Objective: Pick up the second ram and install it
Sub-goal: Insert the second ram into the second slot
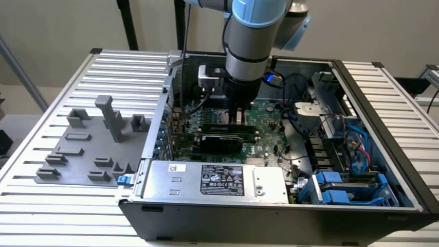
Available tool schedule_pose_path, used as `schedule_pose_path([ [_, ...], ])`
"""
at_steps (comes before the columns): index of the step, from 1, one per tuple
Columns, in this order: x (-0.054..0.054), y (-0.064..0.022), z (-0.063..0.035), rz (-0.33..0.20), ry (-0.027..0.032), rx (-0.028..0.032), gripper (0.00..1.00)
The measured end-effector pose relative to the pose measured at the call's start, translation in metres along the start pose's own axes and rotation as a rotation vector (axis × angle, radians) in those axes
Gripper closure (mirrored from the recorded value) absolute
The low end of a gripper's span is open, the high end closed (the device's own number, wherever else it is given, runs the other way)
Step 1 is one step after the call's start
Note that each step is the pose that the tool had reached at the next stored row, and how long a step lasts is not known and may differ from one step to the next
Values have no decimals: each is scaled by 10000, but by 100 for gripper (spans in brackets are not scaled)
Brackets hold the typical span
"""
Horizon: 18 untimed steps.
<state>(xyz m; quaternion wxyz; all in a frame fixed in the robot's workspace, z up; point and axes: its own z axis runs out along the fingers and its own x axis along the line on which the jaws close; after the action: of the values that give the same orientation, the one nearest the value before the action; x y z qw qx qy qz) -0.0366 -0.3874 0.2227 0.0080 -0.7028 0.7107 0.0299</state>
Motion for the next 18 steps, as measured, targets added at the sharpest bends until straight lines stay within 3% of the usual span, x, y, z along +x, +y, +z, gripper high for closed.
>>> schedule_pose_path([
  [13, -5, 3, 20, 0, 8, -1, 86],
  [16, -5, 3, 20, 0, 9, -1, 85],
  [17, -5, 3, 20, 0, 8, -1, 78],
  [18, -6, 3, 17, 0, 7, 0, 78],
])
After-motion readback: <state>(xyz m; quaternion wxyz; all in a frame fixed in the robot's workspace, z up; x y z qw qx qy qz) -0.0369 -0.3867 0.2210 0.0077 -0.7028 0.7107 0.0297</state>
